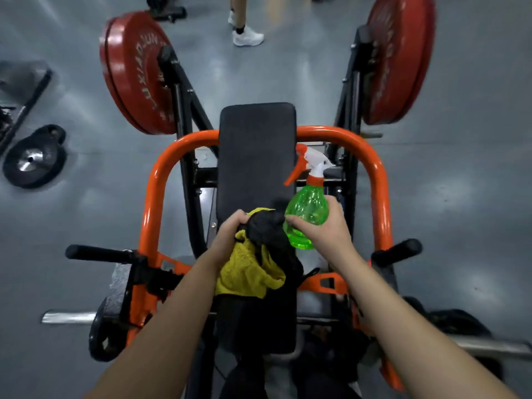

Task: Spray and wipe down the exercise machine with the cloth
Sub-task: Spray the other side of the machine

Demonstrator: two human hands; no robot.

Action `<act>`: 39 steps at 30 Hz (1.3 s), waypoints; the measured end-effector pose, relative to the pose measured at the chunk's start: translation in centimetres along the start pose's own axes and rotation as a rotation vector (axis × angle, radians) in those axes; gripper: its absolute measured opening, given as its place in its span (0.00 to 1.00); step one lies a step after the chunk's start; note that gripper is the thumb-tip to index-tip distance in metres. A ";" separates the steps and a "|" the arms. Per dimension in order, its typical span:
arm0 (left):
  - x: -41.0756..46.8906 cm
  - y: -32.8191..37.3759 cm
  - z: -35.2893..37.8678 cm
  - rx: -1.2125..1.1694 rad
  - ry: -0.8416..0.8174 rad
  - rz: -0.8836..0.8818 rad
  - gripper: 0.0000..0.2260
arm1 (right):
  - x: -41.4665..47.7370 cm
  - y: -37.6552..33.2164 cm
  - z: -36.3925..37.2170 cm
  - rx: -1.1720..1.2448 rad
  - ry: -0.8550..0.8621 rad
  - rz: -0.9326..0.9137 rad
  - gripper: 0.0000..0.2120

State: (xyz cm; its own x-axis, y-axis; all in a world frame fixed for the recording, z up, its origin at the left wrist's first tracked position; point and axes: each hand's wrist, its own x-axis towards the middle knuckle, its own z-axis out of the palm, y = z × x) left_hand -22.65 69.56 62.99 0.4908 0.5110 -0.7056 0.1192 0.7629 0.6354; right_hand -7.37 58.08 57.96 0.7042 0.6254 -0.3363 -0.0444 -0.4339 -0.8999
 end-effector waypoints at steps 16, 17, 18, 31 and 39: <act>-1.6 -4.5 8.6 0.173 -0.526 -0.293 0.10 | -15.2 -1.1 -11.8 0.359 0.365 -0.011 0.24; -1.9 -4.9 9.3 0.191 -0.533 -0.295 0.11 | -16.1 -1.3 -12.4 0.401 0.413 -0.018 0.23; -2.3 -5.3 10.1 0.196 -0.575 -0.305 0.12 | -17.2 -1.7 -13.1 0.437 0.466 -0.031 0.25; -5.8 -12.3 16.8 0.425 -0.729 -0.443 0.14 | -25.5 -0.9 -17.3 0.238 0.567 -0.111 0.25; -4.9 -13.1 18.4 0.270 -0.564 -0.310 0.20 | -25.9 2.8 -15.3 0.286 0.712 0.082 0.30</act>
State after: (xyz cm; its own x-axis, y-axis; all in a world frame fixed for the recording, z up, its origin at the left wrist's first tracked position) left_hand -10.73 49.75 63.89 0.7643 -0.0540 -0.6426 0.5004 0.6781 0.5383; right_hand -14.86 30.78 68.40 0.9725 -0.0116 -0.2326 -0.2295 -0.2157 -0.9491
